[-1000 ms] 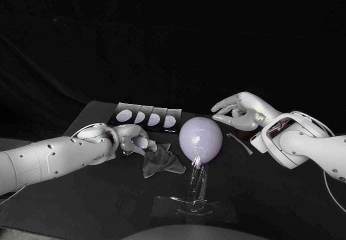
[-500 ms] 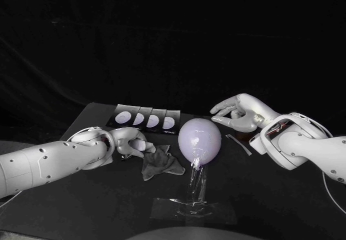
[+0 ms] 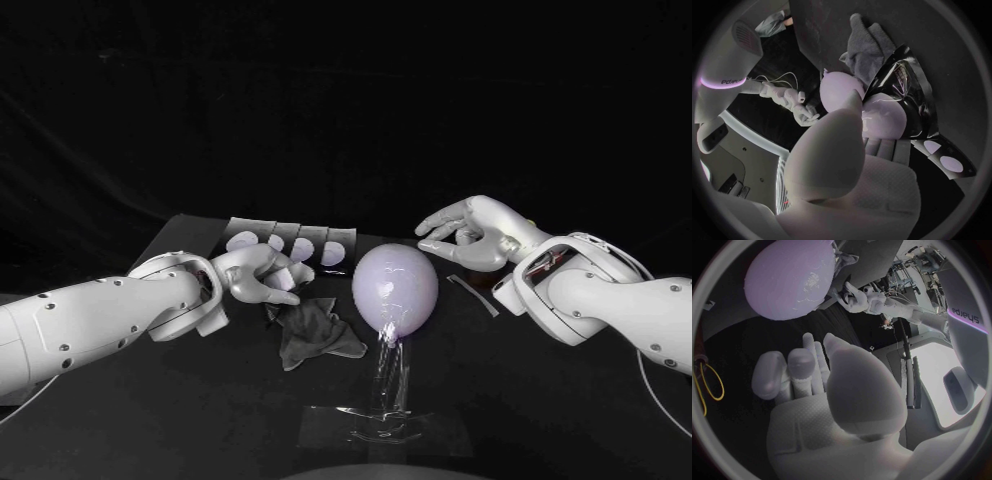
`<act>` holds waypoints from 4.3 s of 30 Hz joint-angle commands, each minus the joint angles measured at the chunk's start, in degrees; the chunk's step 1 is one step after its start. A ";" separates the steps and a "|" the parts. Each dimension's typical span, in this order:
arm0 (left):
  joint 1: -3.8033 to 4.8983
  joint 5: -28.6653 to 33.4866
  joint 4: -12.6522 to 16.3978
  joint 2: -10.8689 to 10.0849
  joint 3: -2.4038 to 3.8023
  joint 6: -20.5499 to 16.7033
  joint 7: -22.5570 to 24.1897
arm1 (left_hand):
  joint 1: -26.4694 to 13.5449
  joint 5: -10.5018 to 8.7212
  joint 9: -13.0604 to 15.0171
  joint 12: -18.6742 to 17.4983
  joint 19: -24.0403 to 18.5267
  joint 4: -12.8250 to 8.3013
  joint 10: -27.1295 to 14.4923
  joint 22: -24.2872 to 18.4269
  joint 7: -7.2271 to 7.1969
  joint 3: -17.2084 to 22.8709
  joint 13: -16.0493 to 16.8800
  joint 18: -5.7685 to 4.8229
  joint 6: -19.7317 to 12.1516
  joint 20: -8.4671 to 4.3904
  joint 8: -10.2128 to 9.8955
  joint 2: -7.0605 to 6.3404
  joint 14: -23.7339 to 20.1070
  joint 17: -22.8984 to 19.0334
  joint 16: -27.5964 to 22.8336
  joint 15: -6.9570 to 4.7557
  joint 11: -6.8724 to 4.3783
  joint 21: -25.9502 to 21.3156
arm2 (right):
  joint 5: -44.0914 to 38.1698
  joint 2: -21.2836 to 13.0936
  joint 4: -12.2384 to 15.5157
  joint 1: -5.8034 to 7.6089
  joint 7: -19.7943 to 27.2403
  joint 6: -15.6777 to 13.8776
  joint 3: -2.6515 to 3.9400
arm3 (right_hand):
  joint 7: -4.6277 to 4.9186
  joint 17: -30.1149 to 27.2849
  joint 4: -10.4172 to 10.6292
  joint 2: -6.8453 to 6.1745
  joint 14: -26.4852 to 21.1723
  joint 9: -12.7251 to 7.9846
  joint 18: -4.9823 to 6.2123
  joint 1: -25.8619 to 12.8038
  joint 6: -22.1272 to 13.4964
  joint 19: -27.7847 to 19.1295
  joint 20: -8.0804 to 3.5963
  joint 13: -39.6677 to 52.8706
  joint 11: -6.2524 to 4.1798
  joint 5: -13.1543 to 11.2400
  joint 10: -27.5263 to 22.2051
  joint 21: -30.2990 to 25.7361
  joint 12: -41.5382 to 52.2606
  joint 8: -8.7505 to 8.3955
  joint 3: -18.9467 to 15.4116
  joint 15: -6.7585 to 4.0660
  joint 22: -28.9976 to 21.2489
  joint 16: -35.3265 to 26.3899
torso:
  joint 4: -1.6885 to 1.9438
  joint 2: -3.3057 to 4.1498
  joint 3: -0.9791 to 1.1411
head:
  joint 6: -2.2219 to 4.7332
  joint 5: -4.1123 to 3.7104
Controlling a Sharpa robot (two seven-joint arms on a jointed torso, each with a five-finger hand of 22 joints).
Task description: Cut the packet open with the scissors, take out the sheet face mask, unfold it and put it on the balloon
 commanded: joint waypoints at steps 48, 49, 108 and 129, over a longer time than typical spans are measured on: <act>0.98 58.79 2.68 8.24 0.82 19.39 9.07 | 0.66 -0.14 -4.43 -3.14 9.30 -1.22 -10.11 -0.99 3.97 1.27 -0.56 -1.42 -10.45 -0.15 -5.15 -0.75 1.23 -1.62 -2.29 1.01 1.34 1.90 | 13.89 10.44 -2.95 4.39 -3.65 3.45 0.48 | -1.44 31.38 -2.44 -0.59 5.35 1.14 -1.61 -6.02 0.34 3.93 -1.72 60.16 -2.50 1.01 8.67 5.92 58.77 -0.57 0.97 -1.92 9.26 23.36 | 0.12 0.08 0.05 | 7.28 -4.45; 0.98 58.72 2.67 8.26 0.82 19.34 9.07 | 0.74 -0.14 -4.41 -3.11 9.41 -1.26 -9.98 -1.00 3.98 1.34 -0.55 -1.37 -10.38 -0.15 -5.12 -0.69 1.46 -1.58 -2.24 1.00 1.33 1.92 | 13.98 10.62 -3.04 4.42 -3.72 3.69 0.48 | -1.44 31.38 -2.44 -0.59 5.35 1.14 -1.61 -6.02 0.34 3.93 -1.72 60.16 -2.50 1.01 8.67 5.92 58.77 -0.57 0.97 -1.92 9.26 23.36 | 0.12 0.06 0.05 | 7.26 -4.44; 1.29 23.99 0.99 10.77 0.83 -11.32 9.21 | -1.94 -0.16 0.81 -2.60 16.86 -6.69 24.70 15.45 -2.15 18.27 -0.07 -0.18 15.17 -9.06 6.24 -0.70 26.23 5.17 4.44 -7.91 -6.34 30.72 | 6.61 15.32 -3.90 3.94 -9.36 3.41 0.51 | -1.63 34.86 -0.24 -0.79 5.68 3.18 -1.15 -11.37 -0.32 2.56 -1.21 71.99 -2.11 -2.11 10.36 4.36 69.31 1.62 -8.00 -1.36 8.84 25.37 | 0.06 0.05 0.08 | 7.80 -3.50; 1.37 23.98 1.28 11.74 0.87 -12.17 8.39 | -2.44 -0.17 0.93 -2.59 16.52 -7.14 24.93 15.95 -2.14 19.09 -0.06 -0.03 15.22 -8.99 6.41 -0.93 26.46 5.53 4.34 -7.97 -6.38 31.57 | 0.23 16.35 -4.45 3.26 -13.91 4.09 0.47 | -5.58 35.68 -5.11 5.04 5.92 7.42 -1.91 -0.88 4.79 5.20 -3.68 74.64 -5.57 -2.28 12.98 6.58 72.27 9.40 -3.33 -4.27 11.91 25.68 | 0.09 0.07 0.04 | 7.21 -3.60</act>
